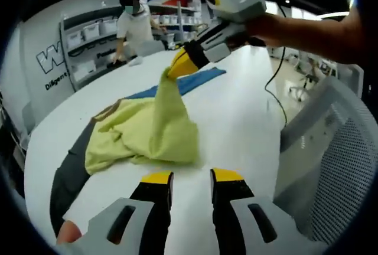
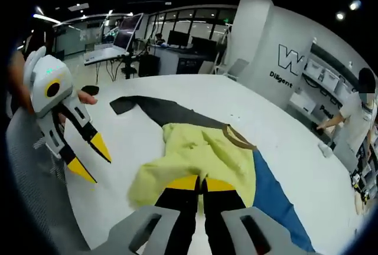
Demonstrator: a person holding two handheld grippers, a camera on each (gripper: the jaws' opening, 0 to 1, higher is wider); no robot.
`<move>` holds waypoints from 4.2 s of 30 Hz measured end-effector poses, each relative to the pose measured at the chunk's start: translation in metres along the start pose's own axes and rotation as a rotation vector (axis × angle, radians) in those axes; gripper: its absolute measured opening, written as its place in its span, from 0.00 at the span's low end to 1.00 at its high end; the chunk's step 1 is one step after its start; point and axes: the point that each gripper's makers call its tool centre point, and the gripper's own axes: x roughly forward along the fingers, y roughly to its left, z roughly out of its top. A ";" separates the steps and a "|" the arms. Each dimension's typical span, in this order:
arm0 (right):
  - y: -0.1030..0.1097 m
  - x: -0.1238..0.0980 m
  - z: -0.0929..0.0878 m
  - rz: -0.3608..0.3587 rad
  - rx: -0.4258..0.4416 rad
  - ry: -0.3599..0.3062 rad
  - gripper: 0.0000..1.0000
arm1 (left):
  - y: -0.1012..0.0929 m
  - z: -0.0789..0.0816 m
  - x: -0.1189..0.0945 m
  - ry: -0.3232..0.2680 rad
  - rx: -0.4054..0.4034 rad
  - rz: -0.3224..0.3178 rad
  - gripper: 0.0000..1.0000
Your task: Fold the garment on the visible template until the final outline fits inside the template.
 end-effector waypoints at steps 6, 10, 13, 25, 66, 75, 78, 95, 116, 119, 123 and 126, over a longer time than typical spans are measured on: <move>-0.005 0.001 0.009 -0.004 -0.012 -0.011 0.00 | -0.013 0.002 0.016 0.018 0.017 -0.042 0.22; -0.015 0.002 0.014 -0.017 -0.016 -0.018 0.00 | -0.019 -0.004 0.022 0.044 0.036 -0.061 0.22; -0.025 0.002 0.019 -0.031 -0.014 -0.023 0.00 | -0.017 -0.004 0.022 0.046 0.037 -0.060 0.22; -0.072 0.009 0.036 -0.091 -0.009 -0.032 0.00 | 0.005 -0.009 0.034 0.053 0.016 -0.024 0.23; -0.094 0.017 0.015 -0.106 0.019 0.005 0.00 | 0.017 -0.026 0.074 0.095 0.100 -0.067 0.10; -0.090 0.016 0.007 -0.104 0.028 0.016 0.00 | 0.019 -0.030 0.076 0.095 0.069 -0.056 0.00; -0.090 0.014 0.005 -0.107 0.032 0.018 0.00 | 0.020 -0.030 0.075 0.094 0.064 -0.057 0.00; -0.083 0.002 0.007 -0.117 0.032 0.010 0.00 | 0.046 -0.004 0.024 -0.019 0.002 0.008 0.00; -0.062 -0.045 -0.011 -0.114 0.051 0.017 0.00 | 0.070 -0.006 -0.050 -0.084 -0.025 0.094 0.00; -0.057 -0.052 -0.017 -0.112 0.055 0.027 0.00 | 0.072 -0.010 -0.059 -0.081 -0.027 0.101 0.00; -0.050 -0.060 -0.030 -0.099 0.070 0.050 0.00 | 0.072 -0.018 -0.068 -0.069 -0.028 0.101 0.00; -0.046 -0.064 -0.038 -0.089 0.077 0.072 0.00 | 0.070 -0.024 -0.075 -0.056 -0.029 0.099 0.00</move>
